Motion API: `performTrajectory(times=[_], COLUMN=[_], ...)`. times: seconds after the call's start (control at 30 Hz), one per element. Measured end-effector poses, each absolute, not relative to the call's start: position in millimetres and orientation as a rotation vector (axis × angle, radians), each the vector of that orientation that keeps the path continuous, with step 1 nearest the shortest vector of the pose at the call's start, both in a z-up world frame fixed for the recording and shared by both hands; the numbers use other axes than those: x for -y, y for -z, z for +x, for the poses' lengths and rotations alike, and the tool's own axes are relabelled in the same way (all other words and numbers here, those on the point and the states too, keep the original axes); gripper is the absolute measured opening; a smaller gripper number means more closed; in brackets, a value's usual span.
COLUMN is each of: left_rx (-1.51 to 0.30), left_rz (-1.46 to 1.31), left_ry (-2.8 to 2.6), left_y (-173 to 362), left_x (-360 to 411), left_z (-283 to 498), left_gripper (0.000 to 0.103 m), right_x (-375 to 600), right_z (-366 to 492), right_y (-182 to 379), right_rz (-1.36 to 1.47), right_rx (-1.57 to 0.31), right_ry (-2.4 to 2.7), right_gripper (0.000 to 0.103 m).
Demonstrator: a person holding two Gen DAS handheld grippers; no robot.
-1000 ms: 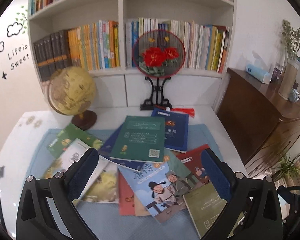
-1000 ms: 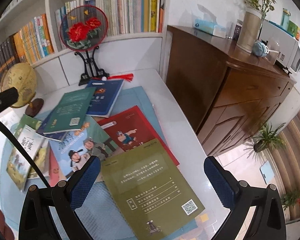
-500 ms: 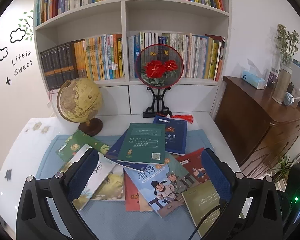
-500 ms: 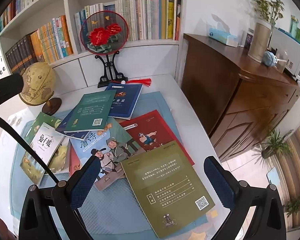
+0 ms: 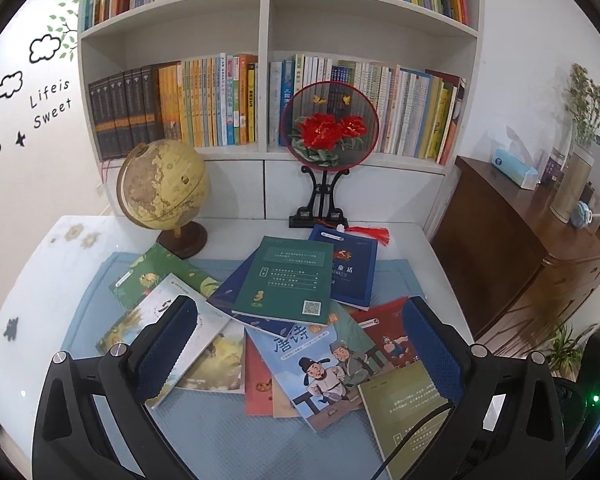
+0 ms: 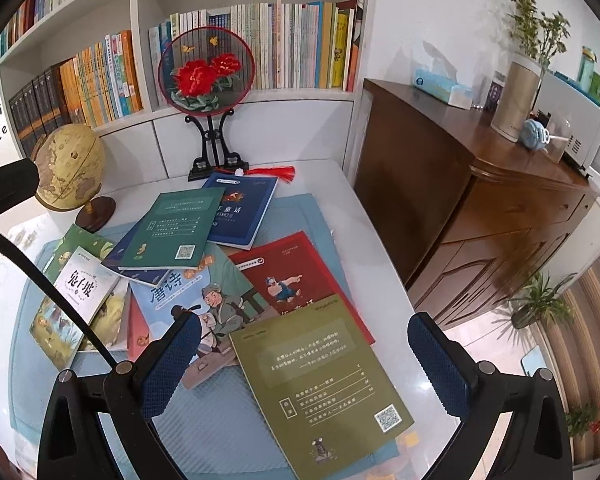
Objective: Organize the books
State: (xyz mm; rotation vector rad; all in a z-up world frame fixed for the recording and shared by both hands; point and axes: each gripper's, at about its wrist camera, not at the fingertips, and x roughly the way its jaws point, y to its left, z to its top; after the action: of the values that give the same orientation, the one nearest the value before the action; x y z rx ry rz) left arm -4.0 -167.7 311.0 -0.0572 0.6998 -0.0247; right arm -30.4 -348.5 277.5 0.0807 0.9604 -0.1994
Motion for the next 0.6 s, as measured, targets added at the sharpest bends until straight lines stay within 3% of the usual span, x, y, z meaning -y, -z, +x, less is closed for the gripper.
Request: performTrajectory(times=[0.6], left_rx=[-0.653], left_rz=[-0.078], left_ry=[-0.121], left_y=[-319.1], left_x=[150.9], left_z=[-1.4], left_gripper=[0.102], right_x=[374.0], right_z=[-3.2], right_y=[-248.0], right_rz=[0.145], right_rx=[-1.016], right_ry=[0.119], right_gripper=[0.103])
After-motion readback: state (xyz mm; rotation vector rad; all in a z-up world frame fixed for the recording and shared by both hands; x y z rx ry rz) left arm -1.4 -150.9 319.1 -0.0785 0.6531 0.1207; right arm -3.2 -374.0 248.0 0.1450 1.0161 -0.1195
